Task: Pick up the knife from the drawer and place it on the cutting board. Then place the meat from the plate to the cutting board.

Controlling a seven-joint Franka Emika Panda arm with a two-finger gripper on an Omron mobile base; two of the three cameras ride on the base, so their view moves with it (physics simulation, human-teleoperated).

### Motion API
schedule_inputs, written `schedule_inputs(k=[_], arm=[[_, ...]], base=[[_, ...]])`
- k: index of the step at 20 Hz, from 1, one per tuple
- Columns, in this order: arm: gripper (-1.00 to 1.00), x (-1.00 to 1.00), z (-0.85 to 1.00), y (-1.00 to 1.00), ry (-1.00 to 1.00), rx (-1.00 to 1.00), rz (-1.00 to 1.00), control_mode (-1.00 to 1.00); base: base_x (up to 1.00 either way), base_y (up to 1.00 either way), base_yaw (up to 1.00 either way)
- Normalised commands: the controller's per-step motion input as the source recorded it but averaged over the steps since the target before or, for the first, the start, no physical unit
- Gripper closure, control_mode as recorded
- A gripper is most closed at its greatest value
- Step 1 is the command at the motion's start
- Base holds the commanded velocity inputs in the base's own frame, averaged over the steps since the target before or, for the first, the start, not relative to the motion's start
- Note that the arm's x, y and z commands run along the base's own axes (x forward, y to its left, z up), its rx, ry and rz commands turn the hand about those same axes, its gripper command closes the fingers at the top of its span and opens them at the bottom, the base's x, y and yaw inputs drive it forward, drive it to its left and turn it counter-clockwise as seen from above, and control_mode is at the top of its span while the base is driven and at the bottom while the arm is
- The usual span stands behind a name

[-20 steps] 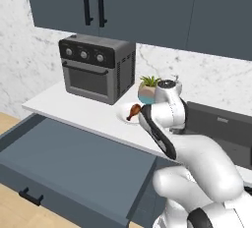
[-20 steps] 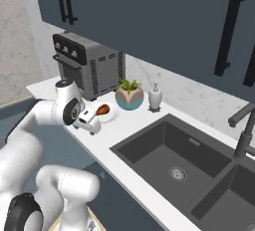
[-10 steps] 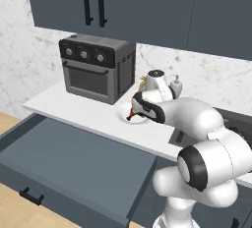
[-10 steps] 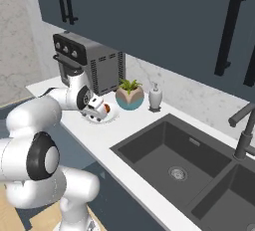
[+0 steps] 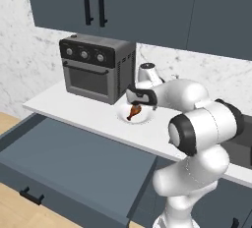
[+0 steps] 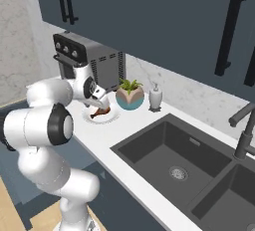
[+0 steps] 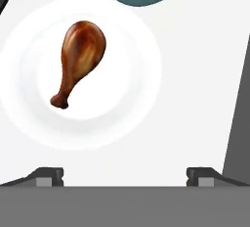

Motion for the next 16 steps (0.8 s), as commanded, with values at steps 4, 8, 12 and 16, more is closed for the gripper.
schedule_inputs(k=[4,8,12,16], arm=[[-1.00,0.47,-0.12,0.00,0.00,0.00,0.00,-1.00],[-1.00,0.44,-0.26,0.02,0.00,0.00,0.00,-1.00],[-1.00,0.41,-0.15,0.02,0.00,0.00,0.00,-1.00],[-1.00,0.35,-0.12,0.00,0.00,0.00,0.00,-1.00]], base=[[0.00,0.00,0.00],[0.00,0.00,0.00],[0.00,0.00,0.00],[0.00,0.00,0.00]])
